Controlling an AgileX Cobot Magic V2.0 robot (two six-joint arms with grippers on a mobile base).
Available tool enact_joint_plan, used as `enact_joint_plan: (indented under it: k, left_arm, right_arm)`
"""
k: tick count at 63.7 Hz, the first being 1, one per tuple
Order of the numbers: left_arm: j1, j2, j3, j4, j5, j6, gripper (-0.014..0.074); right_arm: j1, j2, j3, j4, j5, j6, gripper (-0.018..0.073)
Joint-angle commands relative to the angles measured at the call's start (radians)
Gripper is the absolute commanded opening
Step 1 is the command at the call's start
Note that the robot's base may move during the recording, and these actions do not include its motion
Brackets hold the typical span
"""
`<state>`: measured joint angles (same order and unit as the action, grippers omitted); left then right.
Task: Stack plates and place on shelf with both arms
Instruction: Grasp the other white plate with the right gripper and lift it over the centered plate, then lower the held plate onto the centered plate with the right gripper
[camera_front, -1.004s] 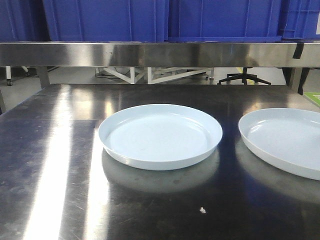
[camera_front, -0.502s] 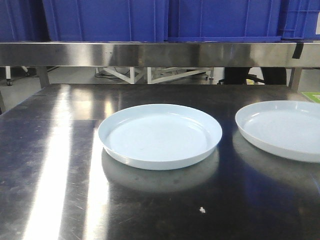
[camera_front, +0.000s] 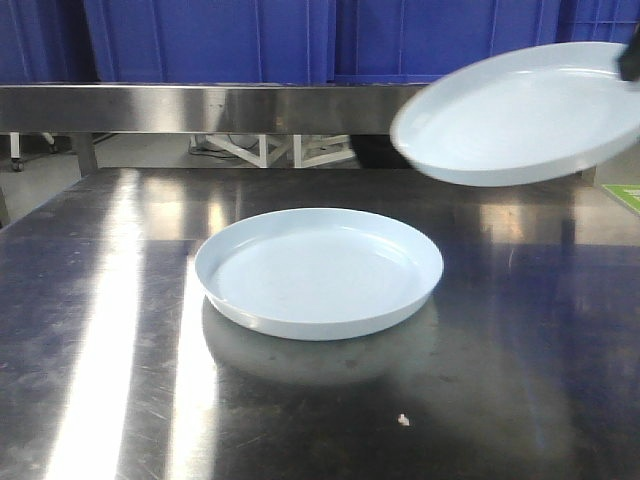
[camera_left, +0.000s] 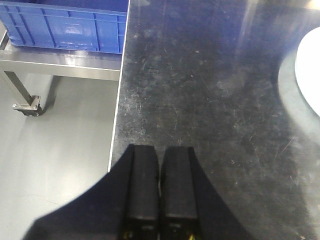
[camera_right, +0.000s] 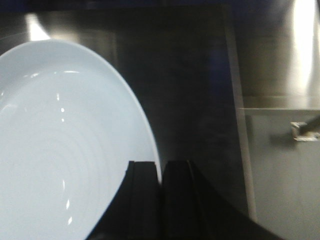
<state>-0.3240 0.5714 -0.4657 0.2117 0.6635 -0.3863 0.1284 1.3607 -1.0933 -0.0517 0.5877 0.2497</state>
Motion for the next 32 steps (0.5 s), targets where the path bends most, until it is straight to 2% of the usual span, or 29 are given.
enact_joint_plan:
  k: [1, 11, 26, 29, 32]
  left_arm:
    - [0.001, 0.001, -0.028, 0.010, -0.059, -0.010, 0.0088]
    - [0.001, 0.001, -0.028, 0.010, -0.059, -0.010, 0.0088]
    - [0.001, 0.001, -0.028, 0.010, -0.059, -0.010, 0.0088]
    - [0.001, 0.001, -0.028, 0.010, -0.059, -0.010, 0.0088]
    - [0.001, 0.001, -0.028, 0.010, -0.059, -0.010, 0.0088]
  right_arm:
    - [0.083, 0.004, -0.062, 0.004, -0.054, -0.007, 0.0052]
    - [0.202, 0.093, -0.100, 0.004, -0.063, -0.007, 0.0052]
    - [0.294, 0.217, -0.137, 0.004, -0.091, -0.007, 0.0054]
    - [0.303, 0.239, -0.141, 0.004, -0.091, -0.007, 0.0083]
    - [0.312, 0.259, -0.141, 0.004, -0.091, -0.007, 0.0157]
